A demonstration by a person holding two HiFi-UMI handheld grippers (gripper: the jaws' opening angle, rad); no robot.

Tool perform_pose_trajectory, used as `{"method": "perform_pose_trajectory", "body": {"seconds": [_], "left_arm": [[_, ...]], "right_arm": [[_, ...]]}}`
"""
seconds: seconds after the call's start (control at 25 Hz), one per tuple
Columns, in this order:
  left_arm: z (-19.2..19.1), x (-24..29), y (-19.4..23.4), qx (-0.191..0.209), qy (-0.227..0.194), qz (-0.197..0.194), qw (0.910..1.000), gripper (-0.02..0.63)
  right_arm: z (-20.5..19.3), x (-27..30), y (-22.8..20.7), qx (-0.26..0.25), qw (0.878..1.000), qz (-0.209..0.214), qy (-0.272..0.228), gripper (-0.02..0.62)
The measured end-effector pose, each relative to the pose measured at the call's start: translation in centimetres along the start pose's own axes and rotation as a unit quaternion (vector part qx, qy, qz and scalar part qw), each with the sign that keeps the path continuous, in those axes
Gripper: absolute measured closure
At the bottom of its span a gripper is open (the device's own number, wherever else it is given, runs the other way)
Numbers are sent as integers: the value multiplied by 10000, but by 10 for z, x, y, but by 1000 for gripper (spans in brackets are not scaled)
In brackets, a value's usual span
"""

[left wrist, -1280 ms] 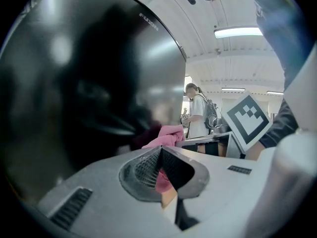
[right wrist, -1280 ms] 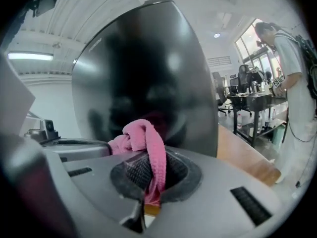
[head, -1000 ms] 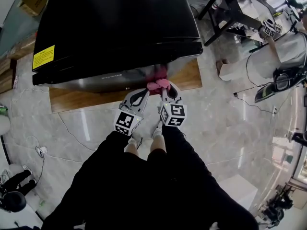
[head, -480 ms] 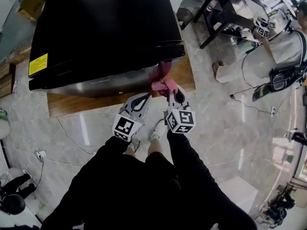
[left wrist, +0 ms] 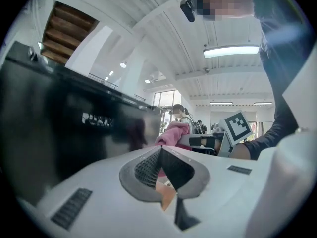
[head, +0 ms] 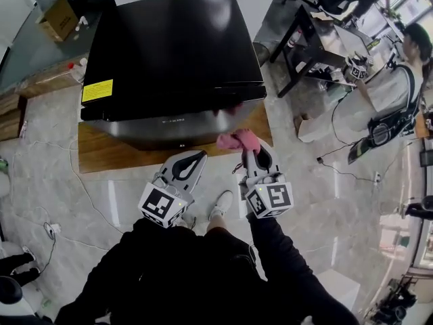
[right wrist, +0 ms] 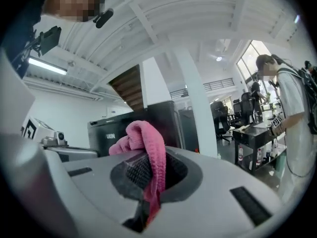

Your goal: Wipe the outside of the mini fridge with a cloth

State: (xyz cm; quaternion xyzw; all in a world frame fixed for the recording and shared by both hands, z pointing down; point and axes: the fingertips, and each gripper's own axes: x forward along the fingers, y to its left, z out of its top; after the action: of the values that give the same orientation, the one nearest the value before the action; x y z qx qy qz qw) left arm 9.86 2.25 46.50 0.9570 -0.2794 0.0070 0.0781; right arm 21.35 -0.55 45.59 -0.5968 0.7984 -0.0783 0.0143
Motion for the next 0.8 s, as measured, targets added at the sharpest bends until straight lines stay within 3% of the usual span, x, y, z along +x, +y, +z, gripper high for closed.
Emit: {"method": "perform_pose_trajectory", "body": {"seconds": [0.32,0.6,0.8], "left_arm": [[97,-84,29,261,-174,286,9991,600],[175,-157,65,663,-399,470,9959,600],[216,-194,109,829,-529,758,9923,600]], "right_arm": [[82,10,118,-167,9955,927,-110,578],[165,37,207,-830,9841,1512,-433,578],[198,79,254,-1400,9716,1873,-366,578]]}}
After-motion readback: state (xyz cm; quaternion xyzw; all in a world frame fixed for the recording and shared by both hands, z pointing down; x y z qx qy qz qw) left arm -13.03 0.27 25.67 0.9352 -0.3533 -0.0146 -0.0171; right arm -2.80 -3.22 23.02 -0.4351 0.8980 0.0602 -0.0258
